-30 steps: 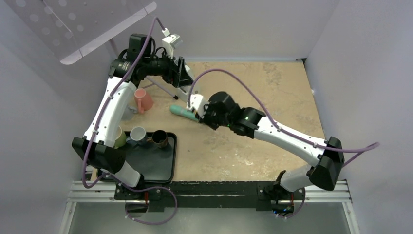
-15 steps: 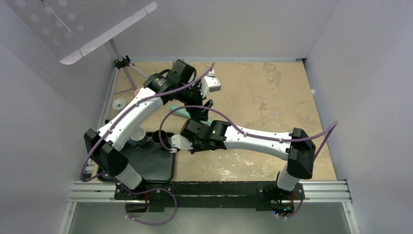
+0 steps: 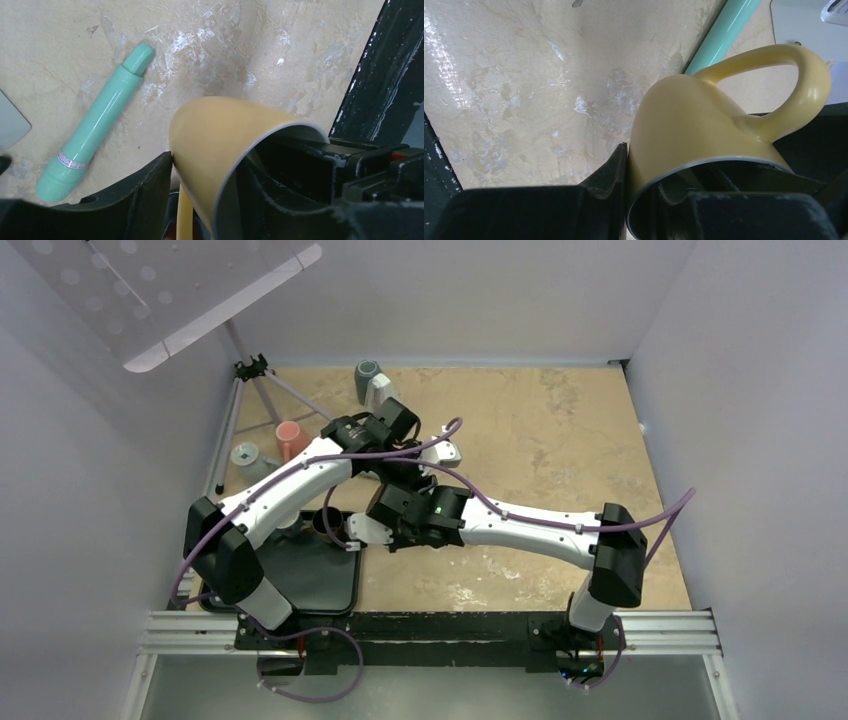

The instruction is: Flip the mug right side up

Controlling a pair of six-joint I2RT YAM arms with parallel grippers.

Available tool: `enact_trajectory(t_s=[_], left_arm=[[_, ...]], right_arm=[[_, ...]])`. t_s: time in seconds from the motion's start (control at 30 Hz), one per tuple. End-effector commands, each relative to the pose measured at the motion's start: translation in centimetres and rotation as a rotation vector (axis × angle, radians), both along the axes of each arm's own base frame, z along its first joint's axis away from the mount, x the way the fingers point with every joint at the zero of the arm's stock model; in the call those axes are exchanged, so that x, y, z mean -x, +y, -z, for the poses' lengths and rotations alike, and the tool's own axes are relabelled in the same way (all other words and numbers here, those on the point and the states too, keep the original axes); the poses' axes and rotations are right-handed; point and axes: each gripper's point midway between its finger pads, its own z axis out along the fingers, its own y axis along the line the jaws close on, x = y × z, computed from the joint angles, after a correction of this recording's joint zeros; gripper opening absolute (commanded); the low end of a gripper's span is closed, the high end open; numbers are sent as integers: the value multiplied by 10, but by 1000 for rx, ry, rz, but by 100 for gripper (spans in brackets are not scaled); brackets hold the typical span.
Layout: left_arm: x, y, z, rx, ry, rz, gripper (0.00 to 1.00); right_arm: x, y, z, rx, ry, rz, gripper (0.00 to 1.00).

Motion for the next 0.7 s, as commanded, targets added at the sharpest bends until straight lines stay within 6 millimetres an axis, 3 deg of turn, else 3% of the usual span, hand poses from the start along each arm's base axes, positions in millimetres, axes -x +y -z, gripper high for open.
enact_trajectory(t_s=[0.0,0.07,0.13,0.37,0.4,0.43,0.5,0.67], left_arm=[[-13,-3,1,5,-63,-11,45],[-8,-7,1,28,-37,-9,26],[-7,-9,-1,44,-24,-17,0],[-15,-6,7,38,-18,-79,0],[-16,-5,11,36,-16,-90,0],[-17,-4,14,36,-13,-95,0],[-19,-3,21,28,-5,-105,0],[-29,6,40,-10,3,-139,0]], right_arm=[[-16,15,-42,-109,-101,28,0],[-17,16,-44,-117,-106,35,0],[-16,17,-43,-122,-100,37,0],[-18,13,-29,-148,-105,97,2],[-17,12,-26,-152,-101,110,9],[-16,12,-23,-158,-95,124,25],[-15,11,-21,-178,-82,159,39],[-13,6,-27,-238,-86,211,50]])
